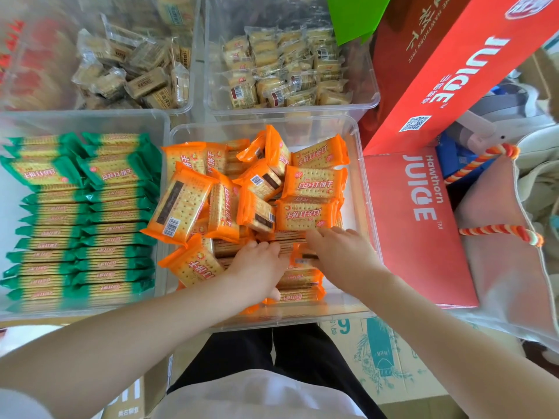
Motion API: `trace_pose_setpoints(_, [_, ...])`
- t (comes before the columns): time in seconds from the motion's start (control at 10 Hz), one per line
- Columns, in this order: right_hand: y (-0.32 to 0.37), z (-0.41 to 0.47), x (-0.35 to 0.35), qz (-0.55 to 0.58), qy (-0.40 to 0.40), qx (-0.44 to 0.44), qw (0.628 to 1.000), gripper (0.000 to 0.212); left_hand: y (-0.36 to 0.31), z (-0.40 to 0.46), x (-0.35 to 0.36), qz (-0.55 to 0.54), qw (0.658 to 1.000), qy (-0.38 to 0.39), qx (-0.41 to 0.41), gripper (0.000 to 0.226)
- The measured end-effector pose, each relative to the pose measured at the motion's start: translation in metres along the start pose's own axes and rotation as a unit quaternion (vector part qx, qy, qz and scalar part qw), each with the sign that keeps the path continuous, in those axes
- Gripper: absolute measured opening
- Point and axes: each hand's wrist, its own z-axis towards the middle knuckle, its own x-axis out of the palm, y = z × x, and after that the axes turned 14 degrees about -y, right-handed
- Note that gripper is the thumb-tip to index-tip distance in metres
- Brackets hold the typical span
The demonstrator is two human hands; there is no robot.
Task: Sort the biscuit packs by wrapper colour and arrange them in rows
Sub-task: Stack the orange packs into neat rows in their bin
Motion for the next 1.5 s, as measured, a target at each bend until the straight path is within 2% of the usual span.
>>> trace_pose_setpoints(0.1, [-0.011,0.007,-0.011,0.105,-0.027,0.038,0.993,0.026,0.004,-0.002,0.001,-0.102,0.992,-0.047,-0.063,0.067])
trace_pose_setpoints(0.2, [-0.013,0.012,-0.012,0.201,-0.025,0.031,0.979,0.031,0.01,-0.006,-0.003,-0.281,0.937,-0.15,-0.143,0.091])
trace_pose_setpoints(0.3, [-0.003,0.012,-0.007,0.245,-0.042,0.038,0.968,0.034,0.011,-0.003,-0.007,-0.289,0.926,-0.208,-0.125,0.081])
trace_pose_setpoints(0.4, [0.005,0.001,-0.003,0.157,-0.171,0.016,0.973,0.023,0.017,-0.003,-0.009,-0.25,0.932,-0.237,-0.109,0.055])
trace_pose_setpoints(0.5, [0.01,-0.016,-0.008,0.095,-0.082,-0.024,0.992,0.02,0.026,-0.009,-0.008,-0.208,0.933,-0.285,-0.073,0.045])
trace_pose_setpoints(0.6, [0.005,-0.024,-0.001,0.01,0.149,0.043,0.988,0.029,0.031,-0.013,-0.007,-0.158,0.935,-0.315,-0.045,0.041])
trace_pose_setpoints(0.7, [0.005,-0.015,0.008,-0.003,0.179,0.056,0.982,0.028,0.028,-0.012,-0.008,-0.127,0.949,-0.285,-0.044,0.036])
trace_pose_setpoints(0.8, [0.005,-0.01,0.018,0.067,0.209,0.137,0.966,0.026,0.022,-0.008,-0.003,-0.091,0.965,-0.24,-0.048,0.035])
trace_pose_setpoints(0.9, [0.003,-0.01,0.026,0.167,0.197,0.292,0.921,0.032,0.021,-0.005,0.006,-0.065,0.972,-0.224,-0.011,0.053])
trace_pose_setpoints(1.0, [0.007,-0.005,0.033,0.172,0.219,0.33,0.902,0.051,0.02,-0.003,0.007,-0.013,0.978,-0.209,-0.005,0.041])
trace_pose_setpoints(1.1, [0.018,-0.001,0.032,0.162,0.277,0.326,0.889,0.057,0.015,-0.001,0.002,0.016,0.979,-0.204,-0.009,0.037])
trace_pose_setpoints(1.2, [0.019,0.008,0.028,0.181,0.305,0.352,0.866,0.045,0.014,0.001,0.003,0.027,0.983,-0.183,-0.015,0.037])
trace_pose_setpoints(1.3, [0.016,0.01,0.044,0.137,0.322,0.293,0.89,0.033,0.018,-0.001,0.003,0.019,0.985,-0.17,-0.019,0.031])
trace_pose_setpoints(1.4, [0.014,0.007,0.061,0.212,0.228,0.429,0.848,0.018,0.021,-0.003,0.002,-0.04,0.98,-0.188,-0.047,0.021])
trace_pose_setpoints(1.5, [0.006,0.005,0.052,0.25,0.132,0.451,0.847,0.026,0.025,-0.004,-0.001,-0.099,0.97,-0.202,-0.091,0.032])
